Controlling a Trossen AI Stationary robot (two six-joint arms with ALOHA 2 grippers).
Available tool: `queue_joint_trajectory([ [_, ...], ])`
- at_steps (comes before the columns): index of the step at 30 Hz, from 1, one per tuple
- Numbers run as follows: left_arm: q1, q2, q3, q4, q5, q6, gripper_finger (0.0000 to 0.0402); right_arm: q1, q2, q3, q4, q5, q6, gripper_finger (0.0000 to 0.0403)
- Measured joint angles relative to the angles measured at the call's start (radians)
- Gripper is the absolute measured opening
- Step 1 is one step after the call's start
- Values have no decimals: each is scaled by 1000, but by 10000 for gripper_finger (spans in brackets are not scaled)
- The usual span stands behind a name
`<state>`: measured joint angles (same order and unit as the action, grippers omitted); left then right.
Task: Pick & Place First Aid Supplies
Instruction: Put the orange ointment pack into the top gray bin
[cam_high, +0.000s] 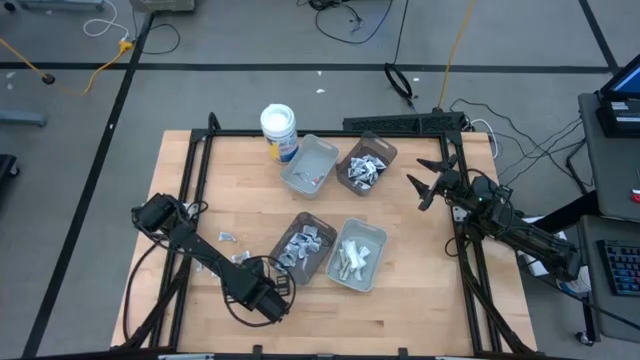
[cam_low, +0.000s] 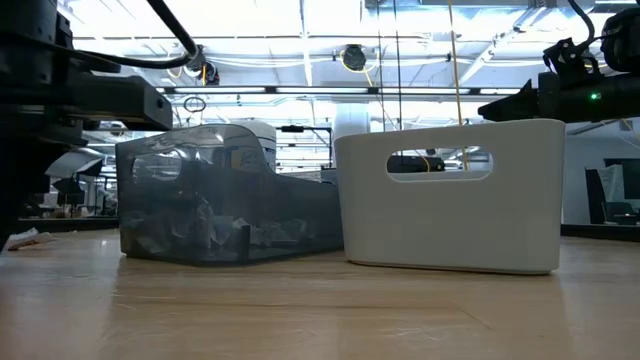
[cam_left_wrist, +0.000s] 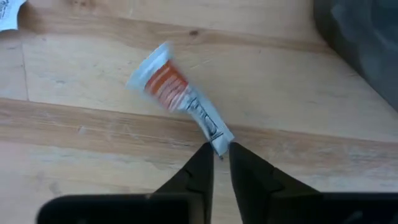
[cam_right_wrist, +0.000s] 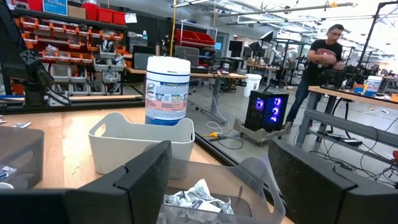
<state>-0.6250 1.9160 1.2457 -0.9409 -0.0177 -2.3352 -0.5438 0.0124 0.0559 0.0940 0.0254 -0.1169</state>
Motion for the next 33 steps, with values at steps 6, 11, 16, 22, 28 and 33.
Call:
queue_joint_trajectory([
  [6, 0, 0, 0, 0, 0, 7, 7, 0, 0, 0, 0, 0, 0, 263],
  [11, 0, 0, 0, 0, 0, 10, 10, 0, 0, 0, 0, 0, 0, 263],
  [16, 0, 0, 0, 0, 0, 14, 3, 0, 0, 0, 0, 0, 0, 263],
  [22, -44, -31, 1, -24, 2, -64, 2, 0, 0, 0, 0, 0, 0, 263],
  [28, -80, -84, 2, -63, -12, -86, 1, 0, 0, 0, 0, 0, 0, 263],
  [33, -83, -149, 2, -95, -92, -87, 1, 0, 0, 0, 0, 0, 0, 263],
])
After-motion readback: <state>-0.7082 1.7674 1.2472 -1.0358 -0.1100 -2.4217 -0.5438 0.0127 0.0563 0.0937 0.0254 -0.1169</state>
